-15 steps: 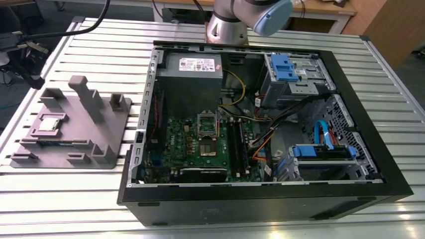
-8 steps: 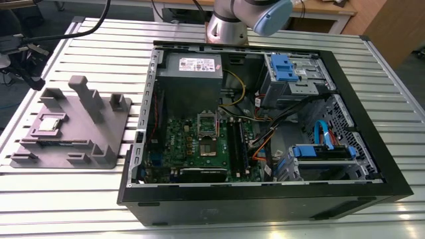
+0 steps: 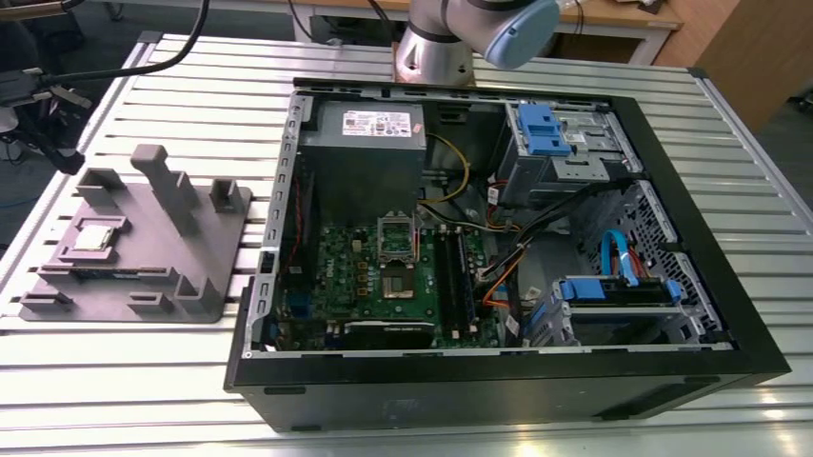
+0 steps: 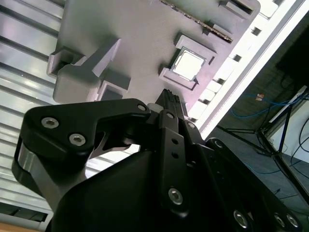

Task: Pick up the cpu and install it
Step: 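Reach for the cpu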

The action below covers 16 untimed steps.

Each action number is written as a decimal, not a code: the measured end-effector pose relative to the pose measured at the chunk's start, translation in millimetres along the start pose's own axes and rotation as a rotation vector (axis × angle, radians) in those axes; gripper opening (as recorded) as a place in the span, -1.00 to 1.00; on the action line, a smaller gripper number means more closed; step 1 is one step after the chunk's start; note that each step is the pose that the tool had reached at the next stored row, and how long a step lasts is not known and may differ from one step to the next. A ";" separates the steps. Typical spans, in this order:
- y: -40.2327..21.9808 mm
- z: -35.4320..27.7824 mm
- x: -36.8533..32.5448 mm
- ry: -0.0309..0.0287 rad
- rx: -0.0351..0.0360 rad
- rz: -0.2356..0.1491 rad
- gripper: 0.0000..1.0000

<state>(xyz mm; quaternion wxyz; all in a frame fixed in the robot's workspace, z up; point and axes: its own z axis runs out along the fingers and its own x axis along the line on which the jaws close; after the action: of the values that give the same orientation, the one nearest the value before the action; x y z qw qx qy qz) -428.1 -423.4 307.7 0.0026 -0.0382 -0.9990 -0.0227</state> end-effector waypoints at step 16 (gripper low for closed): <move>-0.4 3.5 2.8 0.0001 0.0000 0.000 -0.79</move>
<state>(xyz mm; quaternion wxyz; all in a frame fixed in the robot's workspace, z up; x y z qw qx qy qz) -430.9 -423.4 304.2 0.0026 -0.0382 -0.9990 -0.0227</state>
